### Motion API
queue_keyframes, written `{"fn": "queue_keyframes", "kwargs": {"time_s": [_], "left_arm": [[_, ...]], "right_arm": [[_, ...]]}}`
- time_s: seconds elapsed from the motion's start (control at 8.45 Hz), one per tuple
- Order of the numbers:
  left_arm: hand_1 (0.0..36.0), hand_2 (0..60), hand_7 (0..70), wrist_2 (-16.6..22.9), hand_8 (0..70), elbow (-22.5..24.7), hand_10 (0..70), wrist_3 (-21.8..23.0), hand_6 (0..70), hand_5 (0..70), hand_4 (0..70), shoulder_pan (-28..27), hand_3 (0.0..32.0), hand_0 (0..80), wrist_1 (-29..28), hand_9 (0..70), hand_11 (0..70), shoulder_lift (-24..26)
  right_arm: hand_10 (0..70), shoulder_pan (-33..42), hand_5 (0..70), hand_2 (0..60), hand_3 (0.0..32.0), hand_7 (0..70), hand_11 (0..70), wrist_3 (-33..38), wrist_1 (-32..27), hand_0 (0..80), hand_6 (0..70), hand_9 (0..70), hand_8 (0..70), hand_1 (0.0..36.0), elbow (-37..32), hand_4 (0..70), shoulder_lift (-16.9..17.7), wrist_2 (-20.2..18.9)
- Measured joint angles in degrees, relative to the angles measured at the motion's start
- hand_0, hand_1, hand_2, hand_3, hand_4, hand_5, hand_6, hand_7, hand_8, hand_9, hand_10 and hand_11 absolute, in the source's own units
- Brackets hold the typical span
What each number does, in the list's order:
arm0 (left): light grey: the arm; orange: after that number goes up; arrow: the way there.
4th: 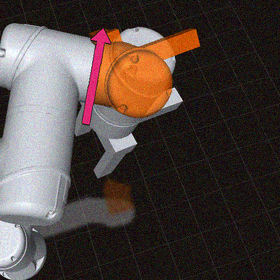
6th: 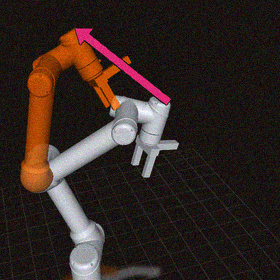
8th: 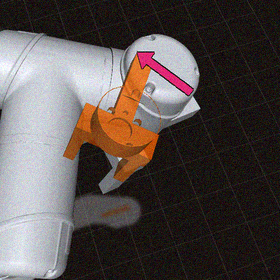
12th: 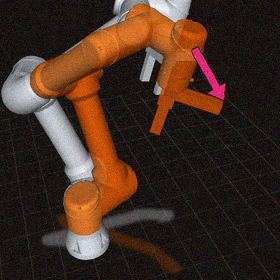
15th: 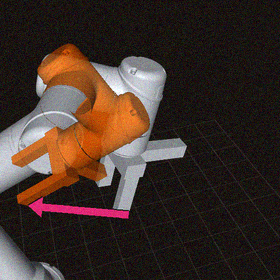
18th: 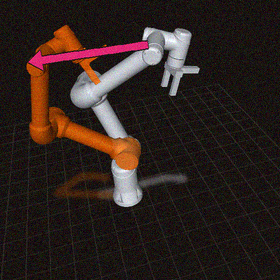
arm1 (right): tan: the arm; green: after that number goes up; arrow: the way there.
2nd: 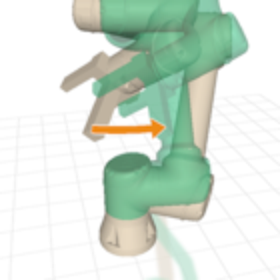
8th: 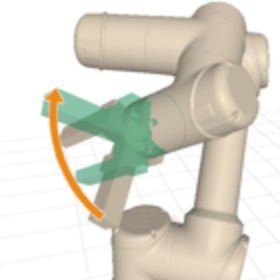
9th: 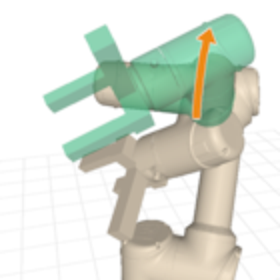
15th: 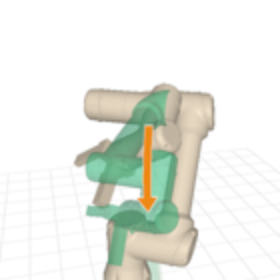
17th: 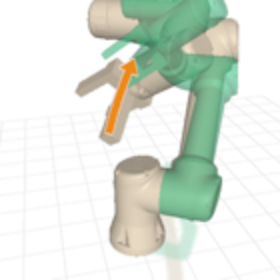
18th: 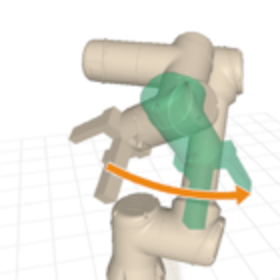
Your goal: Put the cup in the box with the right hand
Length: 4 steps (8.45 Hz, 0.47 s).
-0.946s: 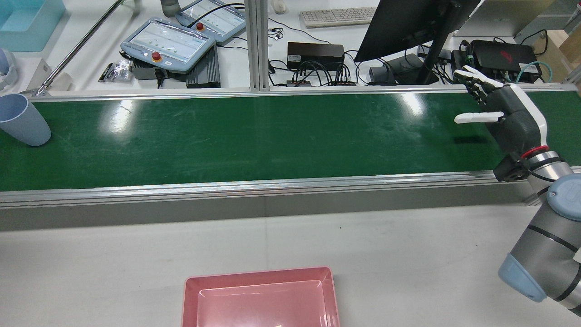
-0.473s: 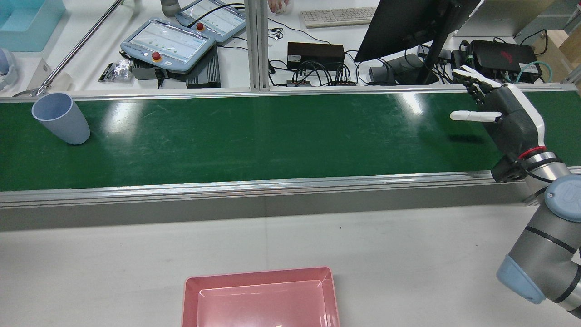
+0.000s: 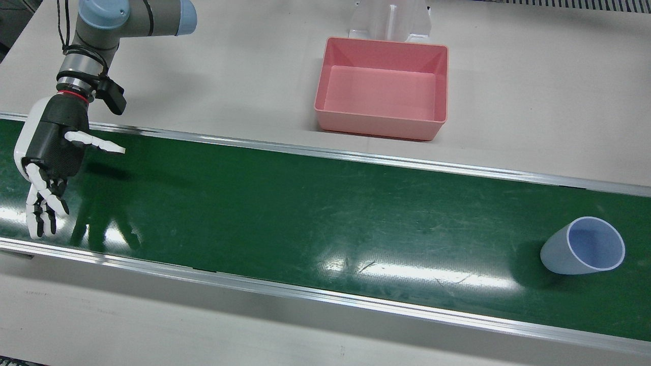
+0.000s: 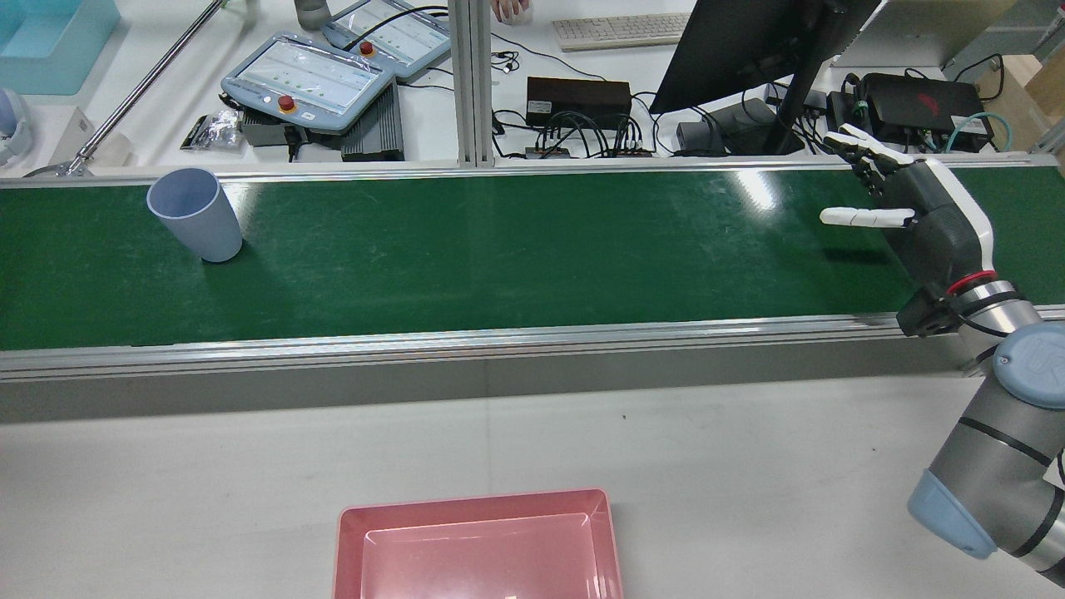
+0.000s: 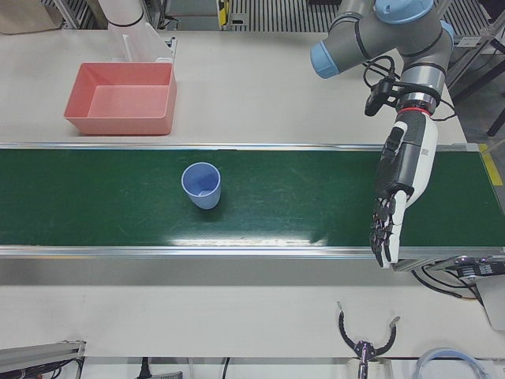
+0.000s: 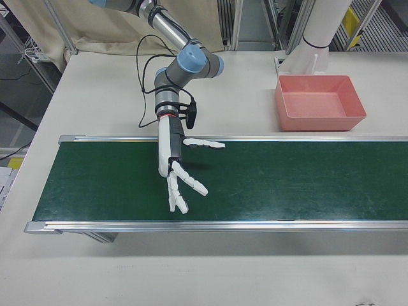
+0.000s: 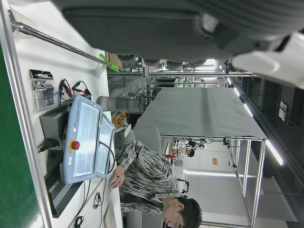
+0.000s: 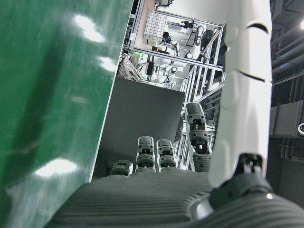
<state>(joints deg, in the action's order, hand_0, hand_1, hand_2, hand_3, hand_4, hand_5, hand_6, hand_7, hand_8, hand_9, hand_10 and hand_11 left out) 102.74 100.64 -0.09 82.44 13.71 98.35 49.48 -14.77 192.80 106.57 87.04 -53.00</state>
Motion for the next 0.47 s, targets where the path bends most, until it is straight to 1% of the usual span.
{"fn": "queue_keyframes", "kwargs": {"time_s": [0.12,0.35,0.47], "left_arm": [[0.0,0.0,0.0,0.0,0.0,0.0,0.0,0.0,0.0,0.0,0.0,0.0,0.0,0.0,0.0,0.0,0.0,0.0],[0.0,0.0,0.0,0.0,0.0,0.0,0.0,0.0,0.0,0.0,0.0,0.0,0.0,0.0,0.0,0.0,0.0,0.0],[0.0,0.0,0.0,0.0,0.0,0.0,0.0,0.0,0.0,0.0,0.0,0.0,0.0,0.0,0.0,0.0,0.0,0.0]], "right_arm": [[2.8,-0.2,8.1,1.3,0.0,16.8,6.5,0.0,0.0,62.5,5.6,16.3,9.1,17.9,-0.1,13.8,-0.1,0.0],[2.7,-0.5,8.2,2.4,0.0,17.1,6.5,-0.1,-0.1,62.8,5.7,16.5,9.2,19.6,-0.2,11.7,-0.2,0.0],[2.6,-0.6,8.2,1.3,0.0,16.7,6.4,-0.1,-0.1,65.1,5.7,16.3,9.1,18.6,-0.2,12.7,-0.2,0.0]]}}
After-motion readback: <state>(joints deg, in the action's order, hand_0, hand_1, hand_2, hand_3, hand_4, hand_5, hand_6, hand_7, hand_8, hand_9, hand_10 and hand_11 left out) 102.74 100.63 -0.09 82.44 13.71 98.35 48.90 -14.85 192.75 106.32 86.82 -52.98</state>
